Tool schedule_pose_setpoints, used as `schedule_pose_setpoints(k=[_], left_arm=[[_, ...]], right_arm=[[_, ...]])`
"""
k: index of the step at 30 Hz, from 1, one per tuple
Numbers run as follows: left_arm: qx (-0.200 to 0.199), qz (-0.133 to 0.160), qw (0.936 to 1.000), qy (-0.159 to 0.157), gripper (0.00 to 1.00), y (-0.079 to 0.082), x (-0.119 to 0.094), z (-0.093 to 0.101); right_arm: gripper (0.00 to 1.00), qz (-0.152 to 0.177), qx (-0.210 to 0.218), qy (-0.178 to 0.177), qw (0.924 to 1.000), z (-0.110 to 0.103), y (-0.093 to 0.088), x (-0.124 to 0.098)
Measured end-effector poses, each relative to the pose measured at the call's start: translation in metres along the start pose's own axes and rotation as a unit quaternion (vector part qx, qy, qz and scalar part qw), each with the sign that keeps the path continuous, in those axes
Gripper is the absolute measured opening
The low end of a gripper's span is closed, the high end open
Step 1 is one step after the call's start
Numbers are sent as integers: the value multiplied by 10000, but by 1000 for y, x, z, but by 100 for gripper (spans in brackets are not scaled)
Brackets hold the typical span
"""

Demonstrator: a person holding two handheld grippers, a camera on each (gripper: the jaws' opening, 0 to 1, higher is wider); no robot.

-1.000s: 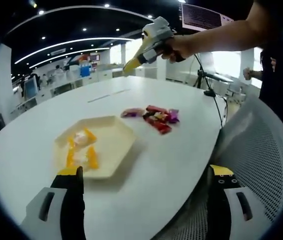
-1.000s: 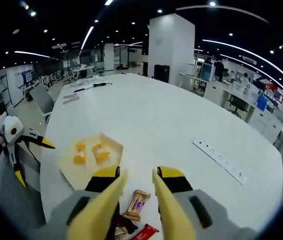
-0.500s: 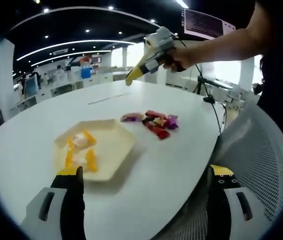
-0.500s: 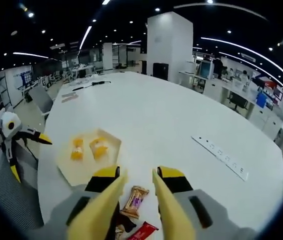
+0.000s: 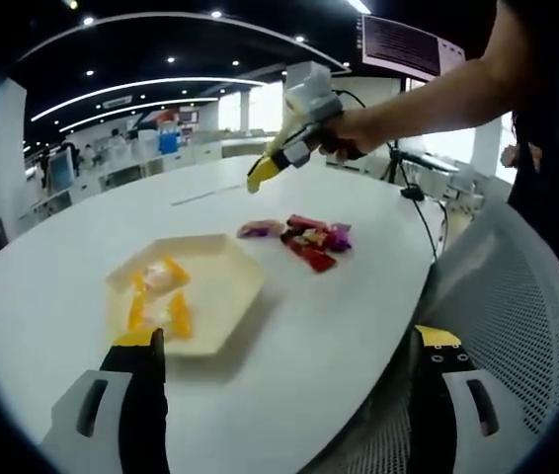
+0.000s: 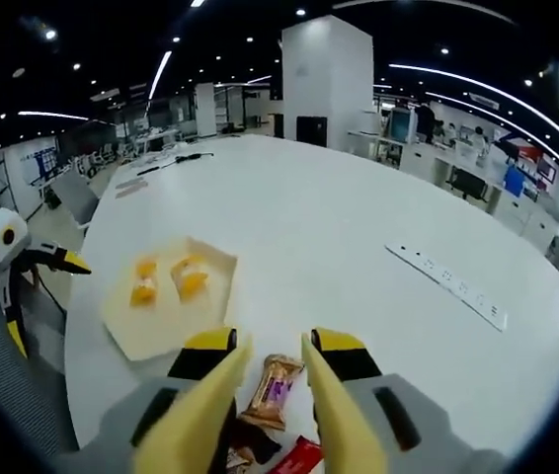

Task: Place the target food into the container with the food tongs after gripping and lifting it, then release it inside without dropping or visibly crushing the food.

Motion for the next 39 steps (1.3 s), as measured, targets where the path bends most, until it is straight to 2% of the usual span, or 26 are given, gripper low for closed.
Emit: schedule_pose_setpoints(k=[8,13,22,26,28,30,31,32,39], left_arm=[[17,-29,10000,-6,99,-2,0,-1],[12,-36,10000,-13,98,-2,0,-1],[-24,-30,10000,-14,98,-2,0,-1],[-29,-62,10000,-32,97,-3,0,-1],[-48,-81,9999,-54,97,-4,1,0],[-44,-102,9999,-70,97,-5,1,0],[-47,-104,9999,-76,97,-5,1,1],[-47,-108,9999,-75,97,-5,1,1],[-53,-132,9999,-94,97,-6,1,1]], right_arm=[[29,-91,136,-18,9999,-5,-19,10],[29,-265,66,-16,9996,-10,-32,18],[29,-441,204,-143,9987,-4,-47,25],[29,-693,272,-158,9971,-5,-60,29],[28,-709,254,-156,9970,-6,-63,31],[28,-938,515,-279,9939,-3,-71,31],[28,-802,396,-273,9956,-2,-67,32],[28,-840,588,-191,9945,-5,-68,30],[26,-896,460,-115,9948,0,-68,30]])
Point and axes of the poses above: the point that each gripper's makers call its tool centre point, and the gripper's own axes: x roughly forward along the fingers, z roughly to its right, y roughly out of its top, the point moved 1 cm from there along -x, roughly backward along the fingers, and after that the axes turned 2 degrees about -x, right-handed, at the moved point
